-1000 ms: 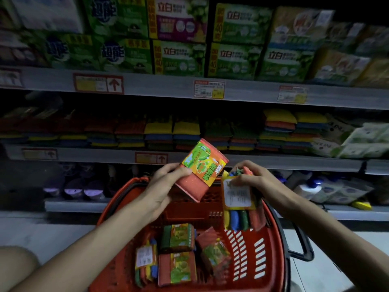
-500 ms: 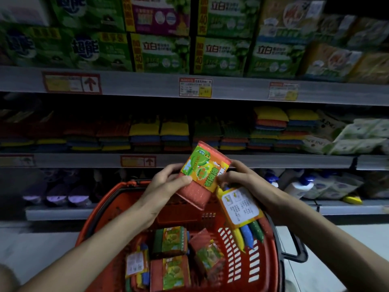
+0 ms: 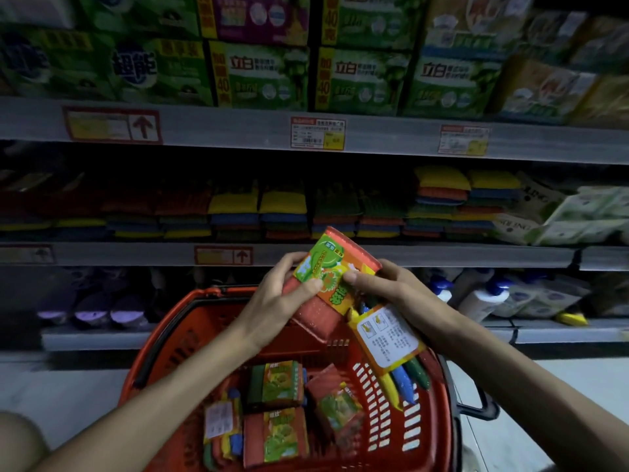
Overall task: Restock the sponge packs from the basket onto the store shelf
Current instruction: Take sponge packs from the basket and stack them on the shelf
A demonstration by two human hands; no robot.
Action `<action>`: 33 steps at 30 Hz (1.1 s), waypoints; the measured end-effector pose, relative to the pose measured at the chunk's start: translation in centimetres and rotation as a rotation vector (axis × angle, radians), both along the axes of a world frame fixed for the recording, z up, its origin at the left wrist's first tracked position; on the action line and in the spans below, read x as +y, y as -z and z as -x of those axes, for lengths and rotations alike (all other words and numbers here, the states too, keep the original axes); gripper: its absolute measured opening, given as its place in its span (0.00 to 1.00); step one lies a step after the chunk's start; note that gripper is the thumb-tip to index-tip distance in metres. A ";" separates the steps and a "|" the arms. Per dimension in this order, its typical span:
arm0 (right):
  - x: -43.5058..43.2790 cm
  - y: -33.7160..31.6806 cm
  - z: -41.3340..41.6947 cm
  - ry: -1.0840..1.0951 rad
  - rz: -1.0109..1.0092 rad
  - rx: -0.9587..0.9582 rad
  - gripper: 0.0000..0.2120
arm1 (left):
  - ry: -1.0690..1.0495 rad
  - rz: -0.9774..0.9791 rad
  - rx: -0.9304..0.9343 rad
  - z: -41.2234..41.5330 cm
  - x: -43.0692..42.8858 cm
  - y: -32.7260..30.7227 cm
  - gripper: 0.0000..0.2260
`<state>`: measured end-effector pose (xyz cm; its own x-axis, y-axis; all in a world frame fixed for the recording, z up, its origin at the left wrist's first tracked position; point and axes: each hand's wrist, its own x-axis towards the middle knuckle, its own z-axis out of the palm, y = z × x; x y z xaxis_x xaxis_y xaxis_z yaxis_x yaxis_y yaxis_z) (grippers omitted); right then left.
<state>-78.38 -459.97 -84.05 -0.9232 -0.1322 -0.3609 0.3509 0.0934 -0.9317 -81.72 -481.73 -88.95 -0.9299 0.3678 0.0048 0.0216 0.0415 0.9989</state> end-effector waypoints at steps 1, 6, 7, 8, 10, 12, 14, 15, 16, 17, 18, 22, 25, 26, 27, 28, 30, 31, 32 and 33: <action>0.0 0.0 0.0 0.006 -0.003 0.000 0.29 | -0.016 -0.010 0.009 -0.2 0.1 0.1 0.32; 0.4 0.4 0.3 0.011 -0.013 -0.031 0.32 | -0.045 -0.018 0.010 -0.4 0.6 0.2 0.30; 0.5 0.4 0.3 0.004 -0.017 -0.033 0.32 | -0.045 -0.016 0.009 -0.4 0.7 0.1 0.29; 0.5 0.3 0.3 0.000 -0.023 -0.031 0.32 | -0.042 -0.016 0.008 -0.3 0.9 0.0 0.29; 0.8 0.2 0.3 0.009 -0.037 -0.020 0.32 | -0.034 -0.022 -0.006 -0.3 1.2 -0.2 0.27; 1.2 0.2 0.6 0.026 -0.074 0.016 0.32 | -0.021 -0.024 -0.022 -0.2 1.4 -0.5 0.23; 1.8 0.0 0.9 0.037 -0.110 0.056 0.31 | 0.026 -0.012 -0.054 0.0 1.5 -0.8 0.22; 2.2 -0.1 1.1 0.042 -0.118 0.074 0.30 | 0.060 -0.006 -0.077 0.1 1.4 -0.8 0.24; 2.5 -0.2 1.2 0.056 -0.126 0.089 0.29 | 0.093 0.001 -0.096 0.3 1.3 -0.7 0.28; 2.8 -0.3 1.3 0.068 -0.143 0.105 0.28 | 0.121 0.006 -0.118 0.5 1.2 -0.6 0.32; 3.0 -0.4 1.4 0.073 -0.161 0.121 0.28 | 0.140 0.003 -0.144 0.8 1.1 -0.5 0.36; 3.5 -0.9 1.3 0.084 -0.193 0.159 0.26 | 0.122 -0.045 -0.194 1.5 1.4 -0.6 0.39; 3.7 -1.8 0.6 0.125 -0.252 0.224 0.25 | 0.023 -0.113 -0.223 1.8 2.1 -1.3 0.37; 3.8 -2.0 0.3 0.143 -0.266 0.241 0.25 | -0.014 -0.137 -0.231 2.0 2.4 -1.6 0.35; 3.9 -2.2 0.1 0.149 -0.269 0.251 0.25 | -0.049 -0.159 -0.238 2.1 2.8 -2.0 0.34; 4.0 -2.4 -0.3 0.142 -0.270 0.262 0.24 | -0.082 -0.179 -0.242 2.3 3.1 -2.2 0.33; 4.1 -2.6 -1.1 0.111 -0.262 0.290 0.23 | -0.141 -0.178 -0.231 2.5 3.9 -2.9 0.35; 4.2 -2.6 -1.5 0.099 -0.248 0.299 0.24 | -0.167 -0.165 -0.223 2.6 4.3 -3.3 0.36; 4.2 -2.5 -1.8 0.087 -0.226 0.305 0.24 | -0.194 -0.160 -0.216 2.7 4.8 -3.5 0.37; 4.2 -2.3 -2.1 0.075 -0.201 0.307 0.25 | -0.223 -0.167 -0.219 2.9 5.2 -3.6 0.38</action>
<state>-76.25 -455.79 -81.75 -0.9969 -0.0148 -0.0776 0.0708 0.2695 -0.9604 -84.57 -476.52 -85.31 -0.9728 0.1665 -0.1608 -0.1851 -0.1428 0.9723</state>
